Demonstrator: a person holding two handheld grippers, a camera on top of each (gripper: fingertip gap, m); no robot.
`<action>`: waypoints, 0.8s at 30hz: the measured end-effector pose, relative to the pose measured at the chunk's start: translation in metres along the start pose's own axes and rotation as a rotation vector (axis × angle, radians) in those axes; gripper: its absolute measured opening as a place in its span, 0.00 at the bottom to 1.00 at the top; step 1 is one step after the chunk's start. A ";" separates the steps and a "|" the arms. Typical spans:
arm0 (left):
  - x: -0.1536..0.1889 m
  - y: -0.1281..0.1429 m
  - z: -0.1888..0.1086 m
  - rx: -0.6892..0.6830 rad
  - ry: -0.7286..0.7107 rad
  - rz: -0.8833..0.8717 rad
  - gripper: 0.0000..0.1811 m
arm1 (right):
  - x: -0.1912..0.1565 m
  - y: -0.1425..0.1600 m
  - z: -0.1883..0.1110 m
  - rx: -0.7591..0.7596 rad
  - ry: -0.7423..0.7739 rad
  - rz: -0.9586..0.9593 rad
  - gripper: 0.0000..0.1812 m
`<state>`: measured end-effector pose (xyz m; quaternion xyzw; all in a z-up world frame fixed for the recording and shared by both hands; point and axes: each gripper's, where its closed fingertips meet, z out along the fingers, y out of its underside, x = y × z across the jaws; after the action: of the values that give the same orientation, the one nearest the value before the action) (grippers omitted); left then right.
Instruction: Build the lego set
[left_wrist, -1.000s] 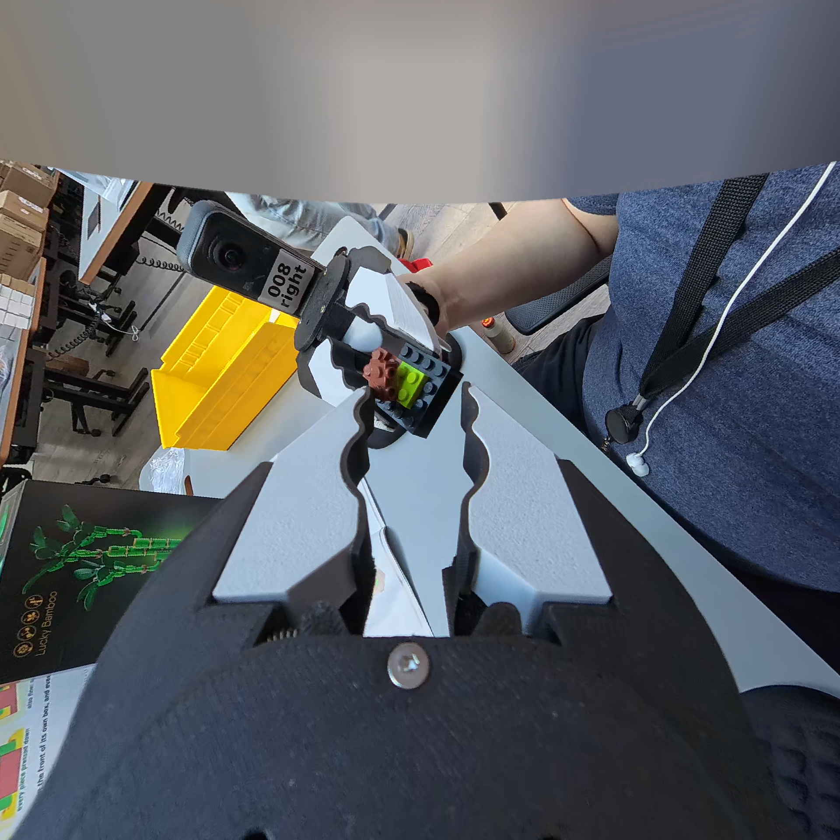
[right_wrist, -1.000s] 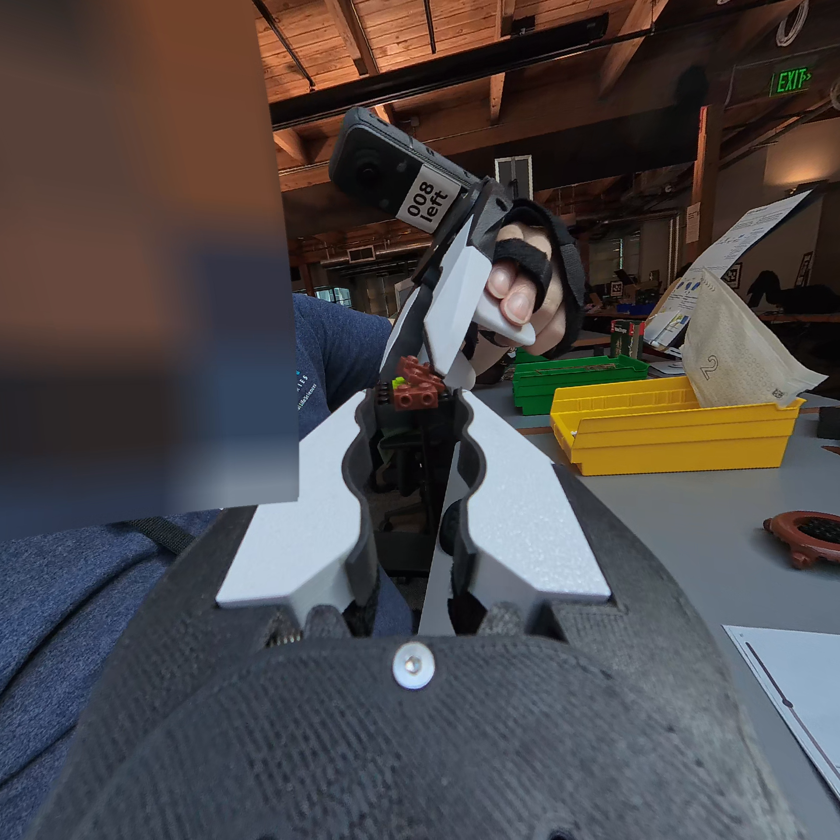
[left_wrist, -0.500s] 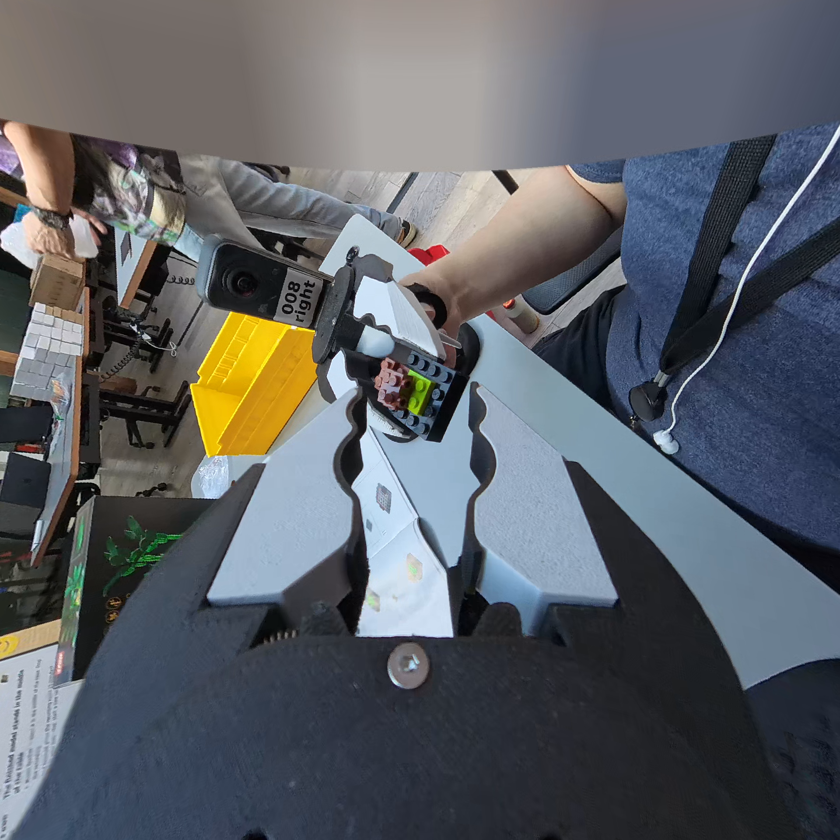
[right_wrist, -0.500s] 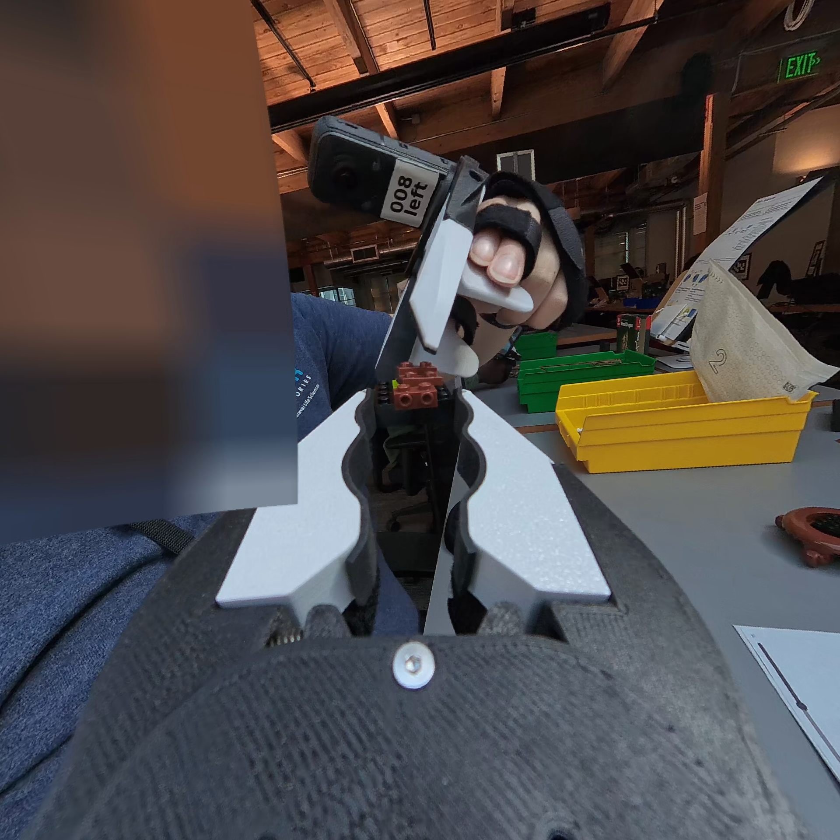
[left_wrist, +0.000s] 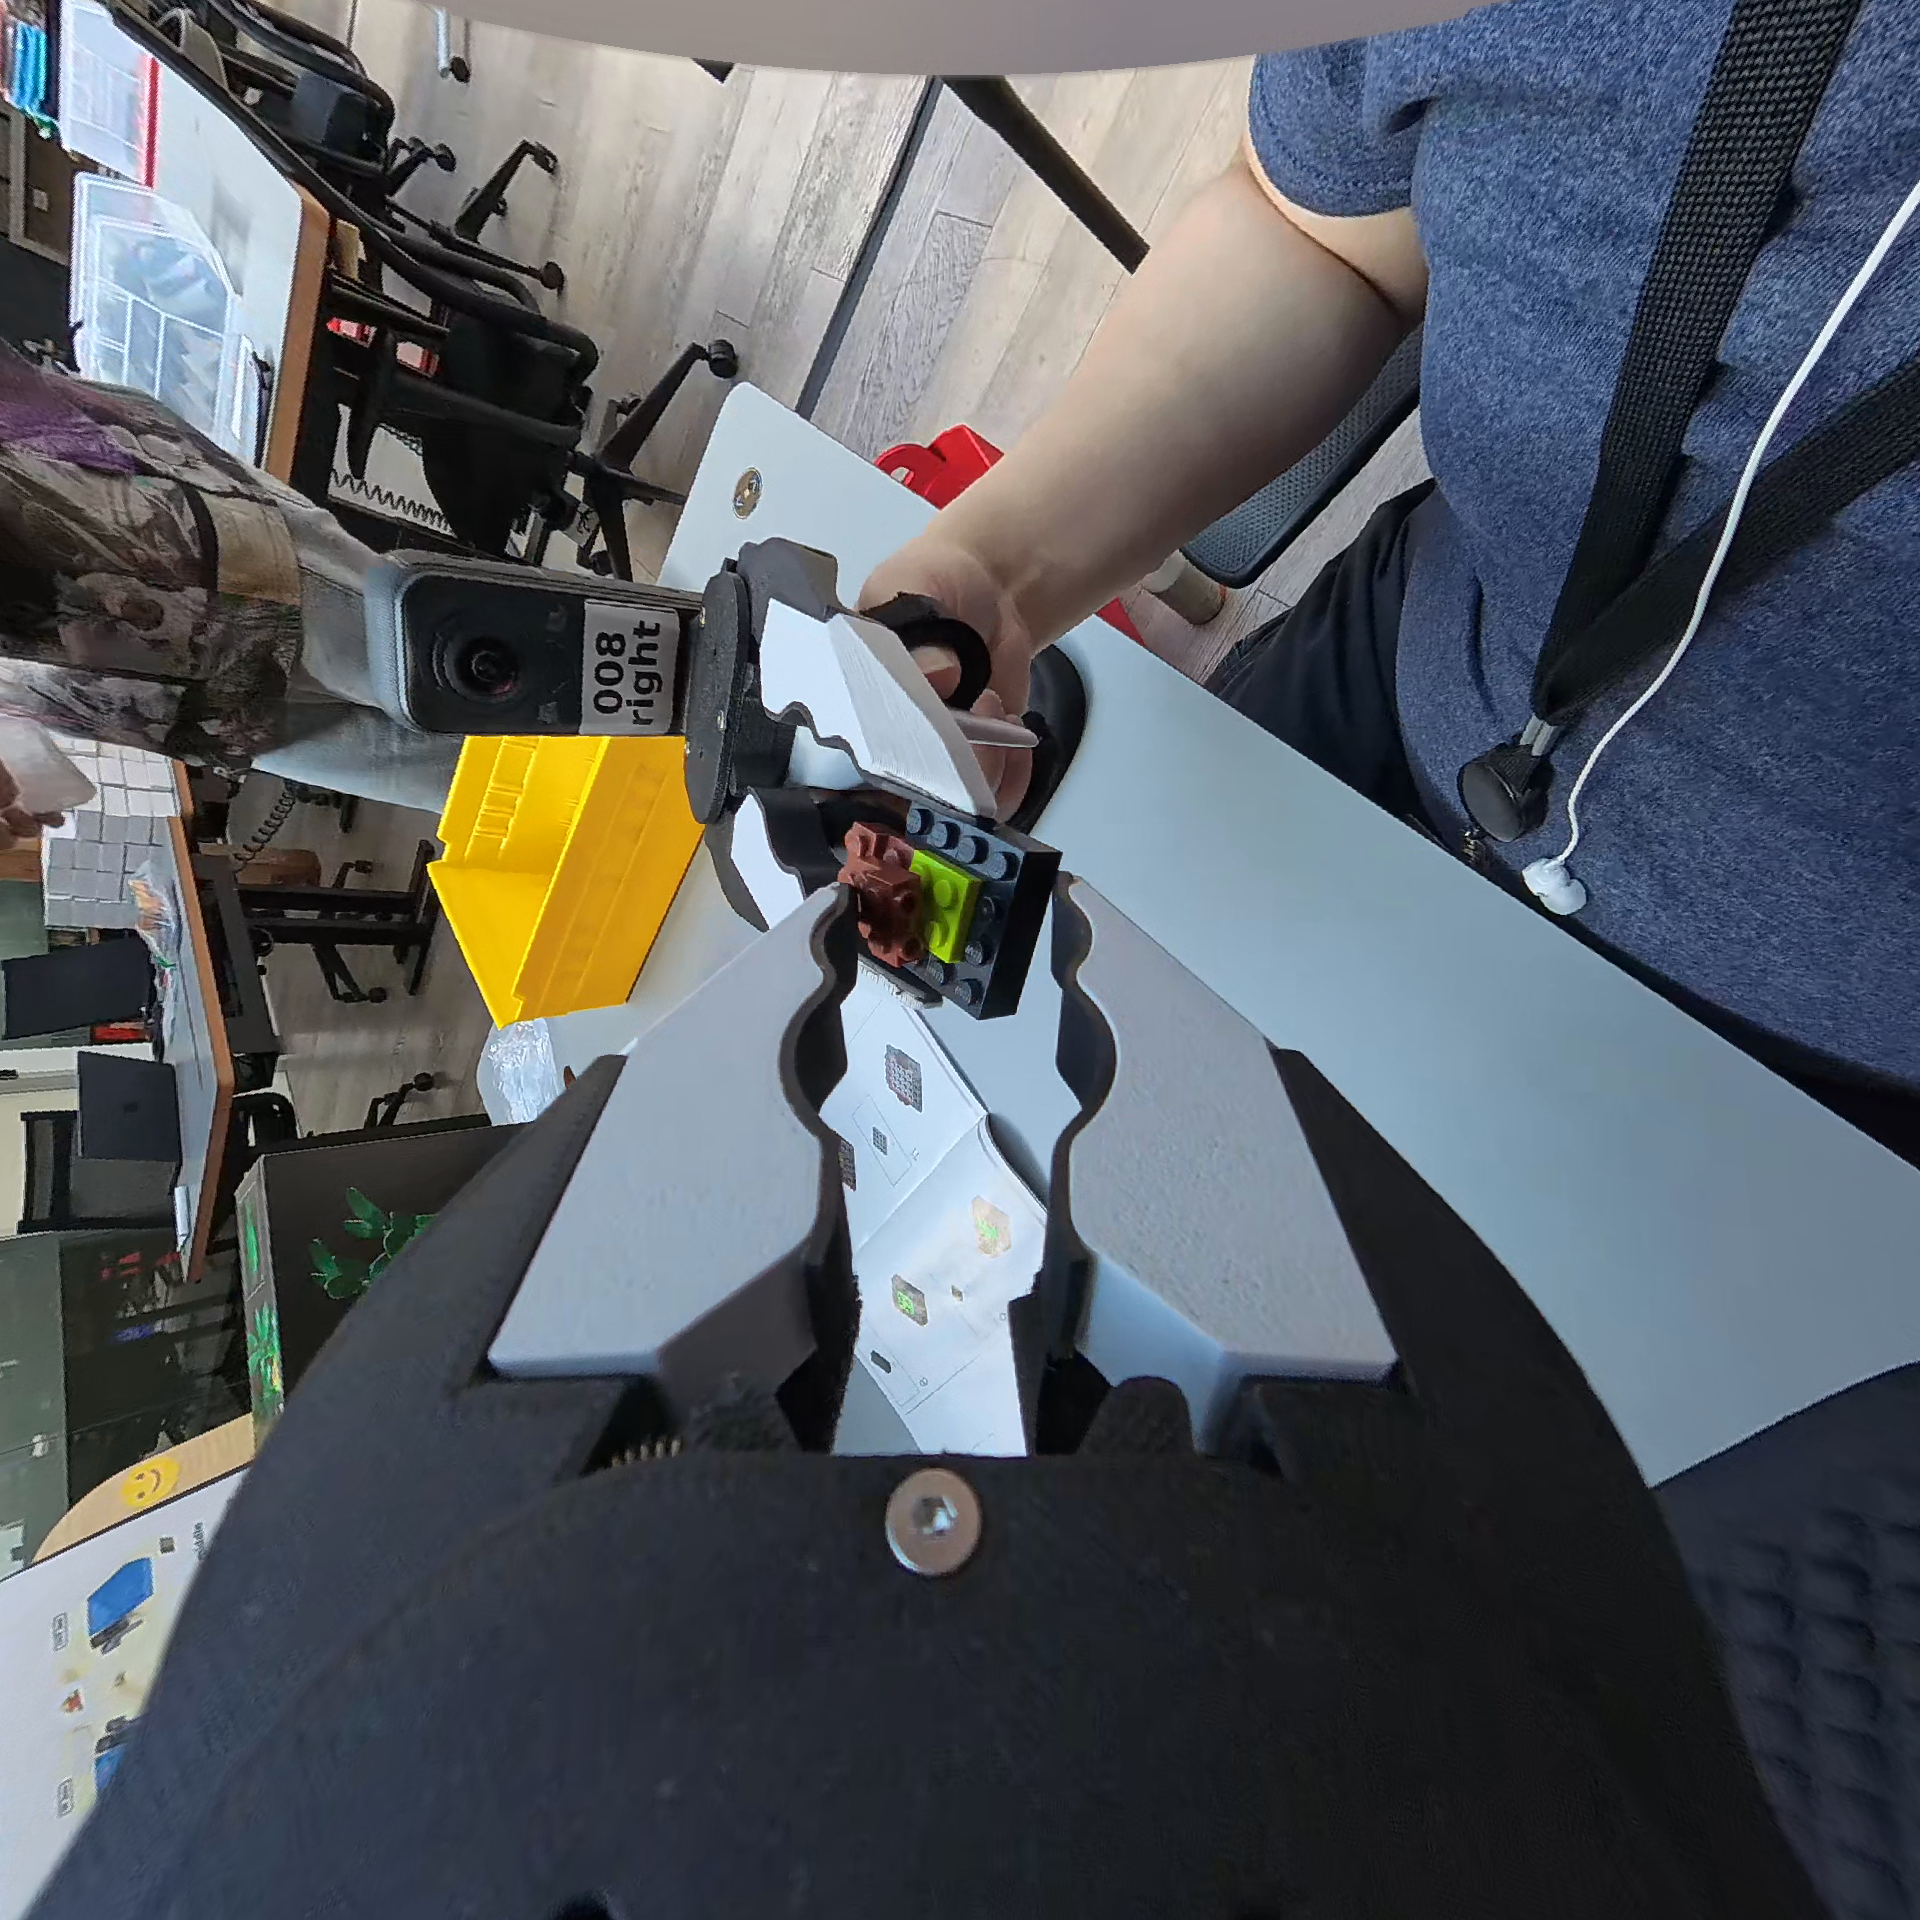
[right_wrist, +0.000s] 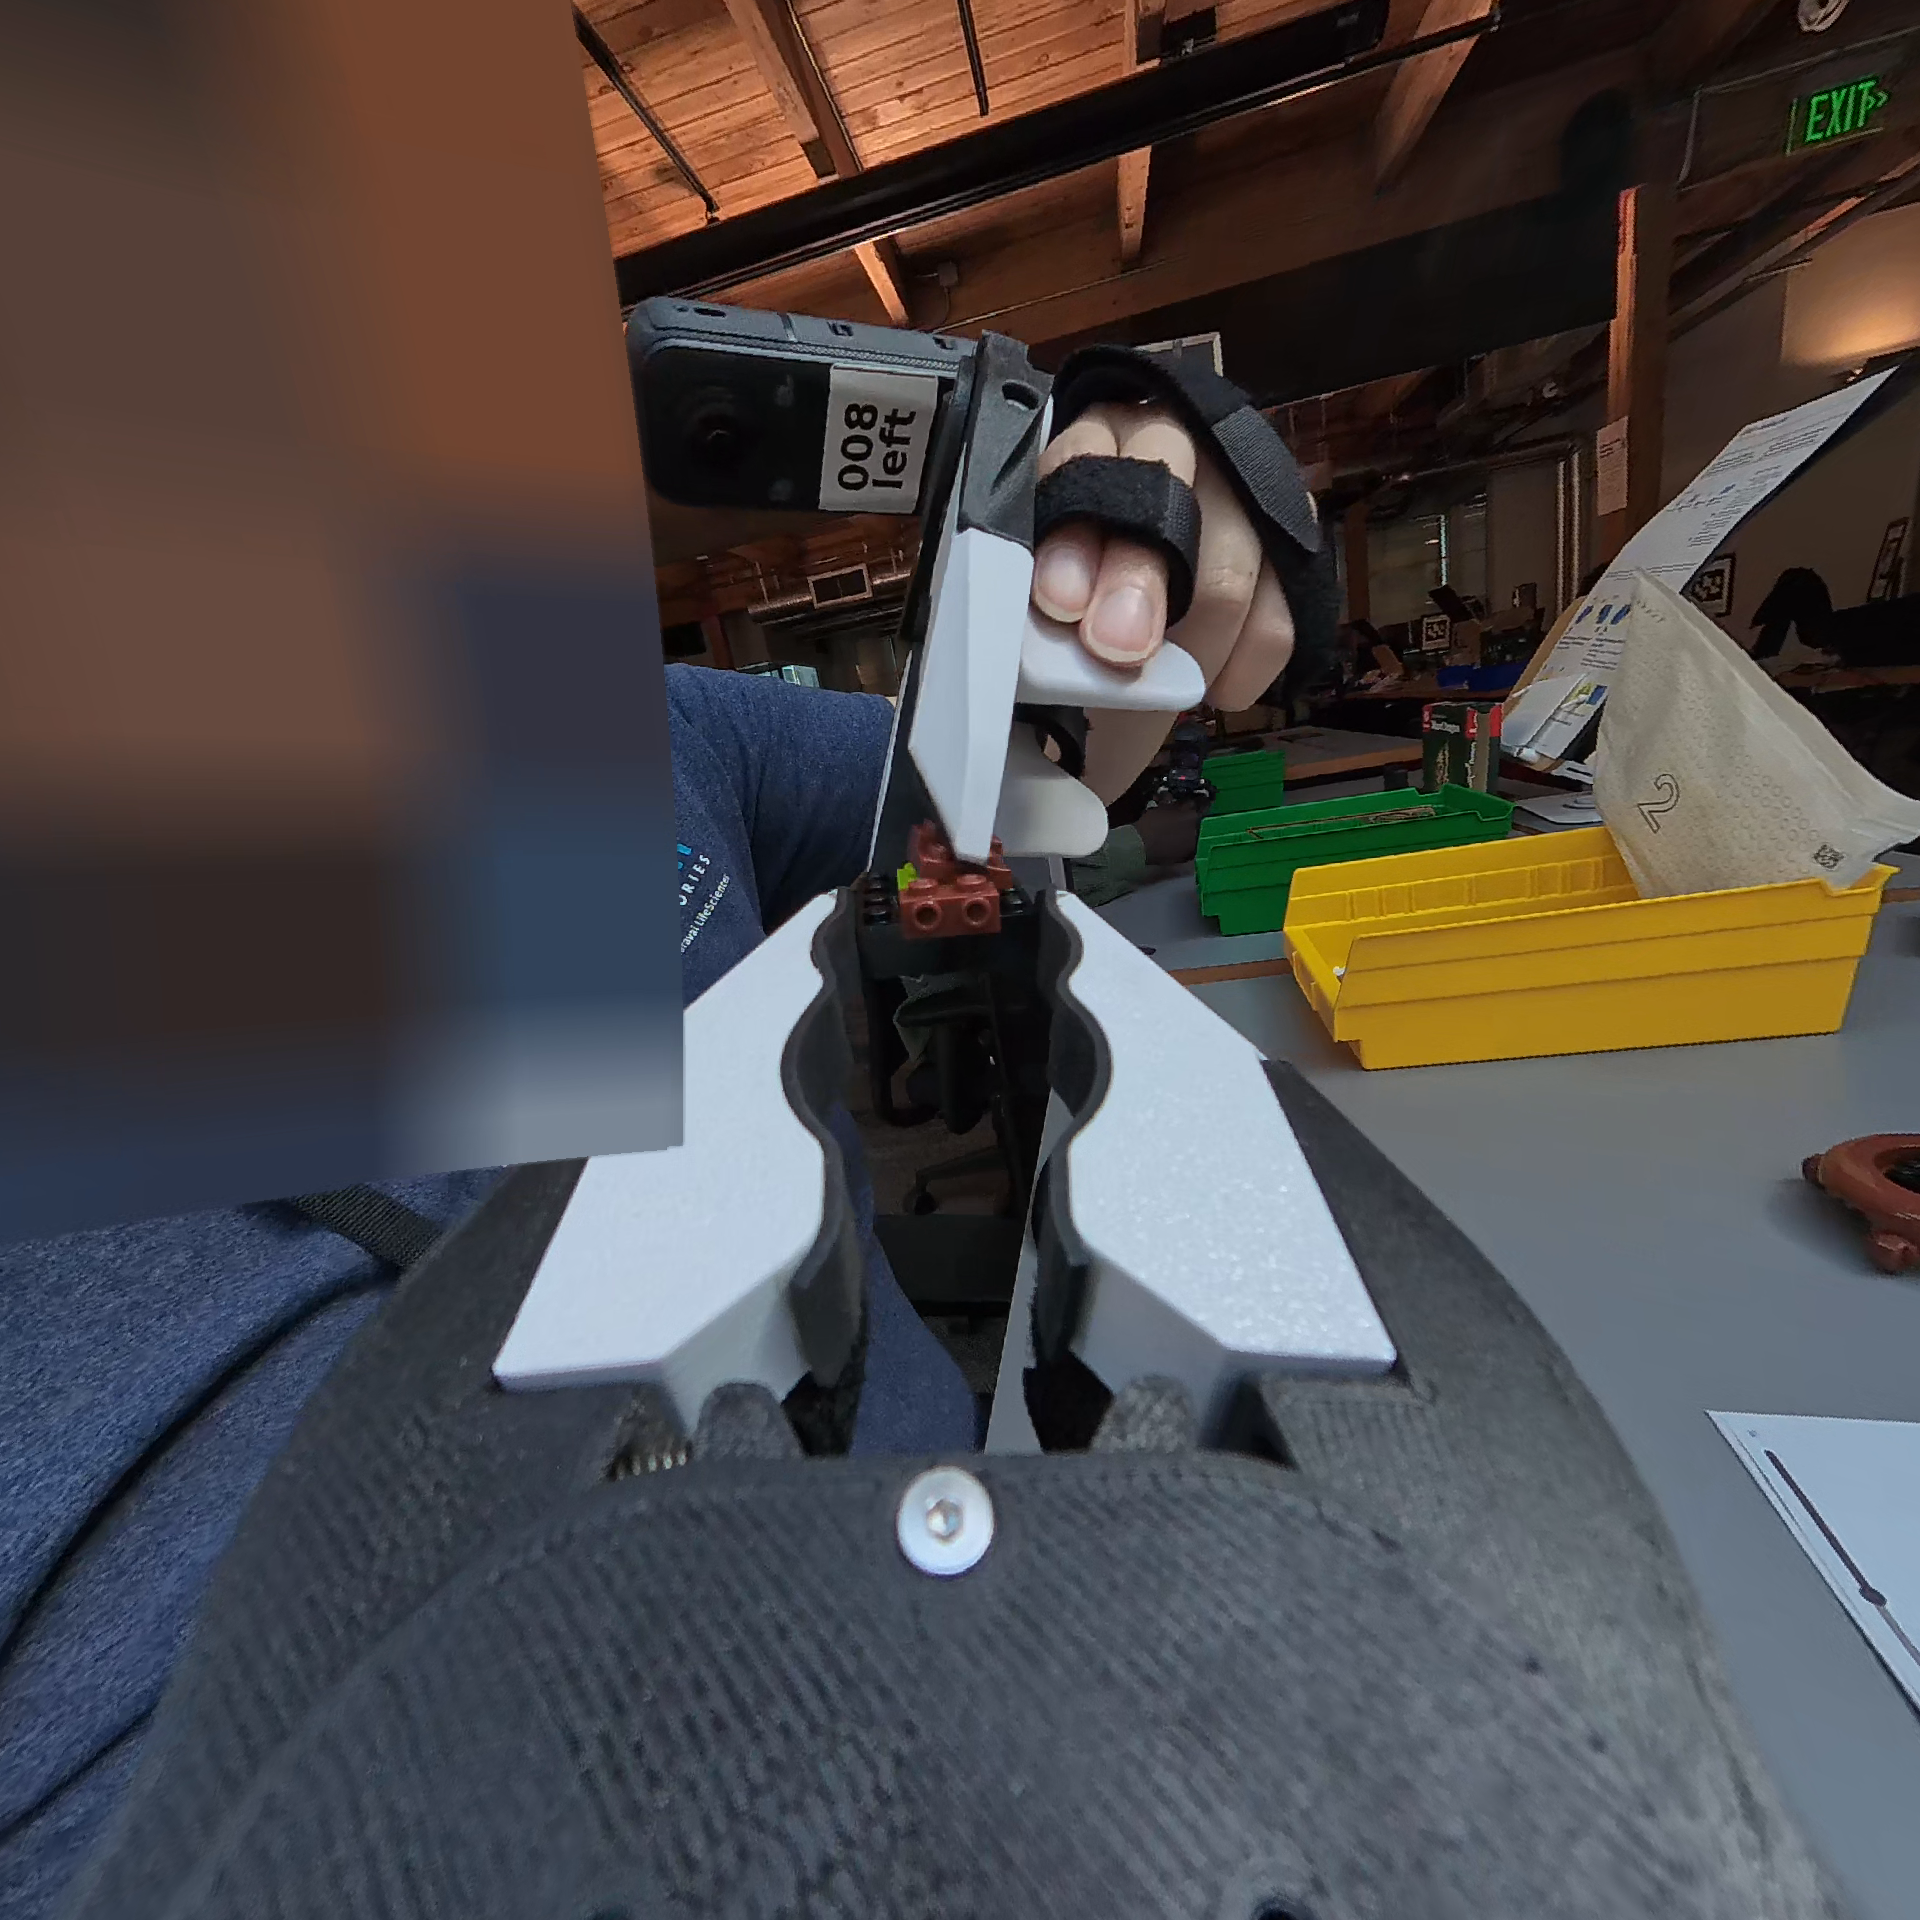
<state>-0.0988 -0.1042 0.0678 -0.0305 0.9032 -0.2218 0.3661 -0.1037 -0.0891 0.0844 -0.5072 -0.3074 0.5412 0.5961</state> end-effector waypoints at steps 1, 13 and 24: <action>-0.001 0.000 0.000 0.005 -0.006 0.002 0.19 | 0.000 -0.001 0.000 0.006 -0.004 0.005 0.19; -0.002 0.001 0.000 0.001 -0.024 -0.021 0.20 | 0.001 -0.001 0.001 0.011 -0.007 -0.005 0.19; -0.004 -0.005 -0.003 0.036 -0.055 -0.011 0.20 | -0.006 -0.005 0.001 0.011 -0.014 -0.106 0.18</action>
<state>-0.0989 -0.1062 0.0742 -0.0350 0.8885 -0.2392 0.3901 -0.1044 -0.0942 0.0901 -0.4832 -0.3348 0.5140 0.6247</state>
